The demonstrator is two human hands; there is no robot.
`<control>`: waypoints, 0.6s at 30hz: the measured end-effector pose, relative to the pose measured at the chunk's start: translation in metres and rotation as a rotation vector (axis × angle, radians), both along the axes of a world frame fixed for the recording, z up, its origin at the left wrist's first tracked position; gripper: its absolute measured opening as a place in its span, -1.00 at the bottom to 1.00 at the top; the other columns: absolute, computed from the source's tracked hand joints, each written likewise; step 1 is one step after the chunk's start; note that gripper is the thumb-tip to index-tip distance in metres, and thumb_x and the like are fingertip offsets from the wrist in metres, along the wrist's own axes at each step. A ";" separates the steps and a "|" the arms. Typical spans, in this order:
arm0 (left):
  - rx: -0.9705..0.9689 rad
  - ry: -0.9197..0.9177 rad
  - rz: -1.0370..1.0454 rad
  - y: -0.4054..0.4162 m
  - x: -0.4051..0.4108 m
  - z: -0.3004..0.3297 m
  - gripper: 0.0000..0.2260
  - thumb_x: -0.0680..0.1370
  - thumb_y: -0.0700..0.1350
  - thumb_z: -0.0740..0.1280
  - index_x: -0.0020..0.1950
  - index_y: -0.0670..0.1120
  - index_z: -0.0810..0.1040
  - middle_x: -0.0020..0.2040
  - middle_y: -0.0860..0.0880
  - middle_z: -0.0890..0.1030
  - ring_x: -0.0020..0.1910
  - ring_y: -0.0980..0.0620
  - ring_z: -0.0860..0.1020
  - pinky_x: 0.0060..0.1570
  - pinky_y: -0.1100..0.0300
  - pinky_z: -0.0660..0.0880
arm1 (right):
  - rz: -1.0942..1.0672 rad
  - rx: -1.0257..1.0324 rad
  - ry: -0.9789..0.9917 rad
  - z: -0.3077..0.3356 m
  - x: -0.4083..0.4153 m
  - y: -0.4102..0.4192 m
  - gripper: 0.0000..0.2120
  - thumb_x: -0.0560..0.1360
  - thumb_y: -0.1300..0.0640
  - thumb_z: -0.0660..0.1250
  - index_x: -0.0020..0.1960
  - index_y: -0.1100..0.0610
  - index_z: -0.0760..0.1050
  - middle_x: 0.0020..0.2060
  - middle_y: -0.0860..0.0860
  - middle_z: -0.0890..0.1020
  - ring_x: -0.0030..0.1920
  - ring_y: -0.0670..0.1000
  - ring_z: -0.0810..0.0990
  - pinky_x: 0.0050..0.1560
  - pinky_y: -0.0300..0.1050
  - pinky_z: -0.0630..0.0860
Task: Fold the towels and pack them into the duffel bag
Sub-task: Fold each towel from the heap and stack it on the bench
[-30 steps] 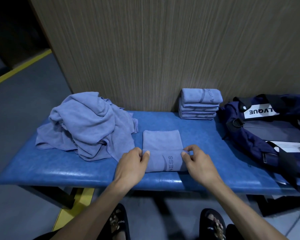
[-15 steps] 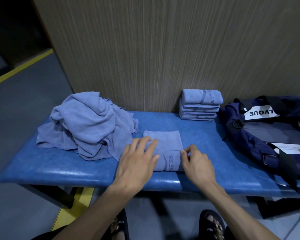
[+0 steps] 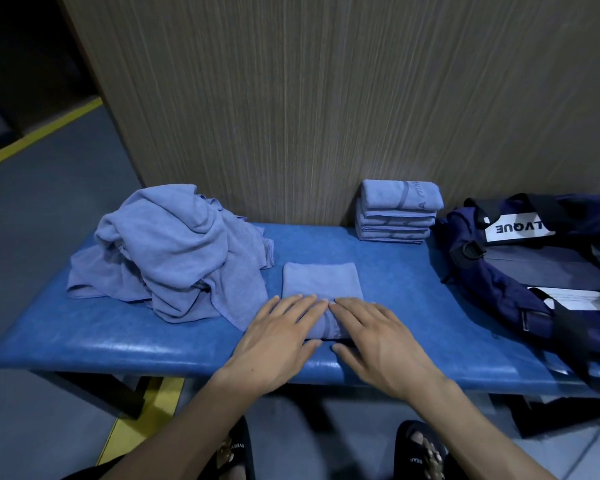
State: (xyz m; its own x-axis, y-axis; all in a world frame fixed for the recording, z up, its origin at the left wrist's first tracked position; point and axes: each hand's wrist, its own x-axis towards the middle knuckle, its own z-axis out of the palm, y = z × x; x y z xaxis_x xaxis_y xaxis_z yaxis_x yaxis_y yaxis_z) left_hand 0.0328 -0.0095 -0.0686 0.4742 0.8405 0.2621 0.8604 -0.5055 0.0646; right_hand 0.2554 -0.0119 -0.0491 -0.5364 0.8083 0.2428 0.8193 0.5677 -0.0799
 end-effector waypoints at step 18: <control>-0.151 -0.262 -0.151 -0.004 -0.032 0.017 -0.49 0.44 -0.12 0.22 0.41 -0.02 0.46 0.30 0.12 0.47 0.23 0.07 0.47 0.24 0.17 0.42 | 0.077 -0.210 0.151 0.017 0.022 0.004 -0.52 0.36 0.04 0.28 0.28 0.00 0.49 0.14 -0.10 0.63 0.11 -0.03 0.55 0.18 -0.19 0.38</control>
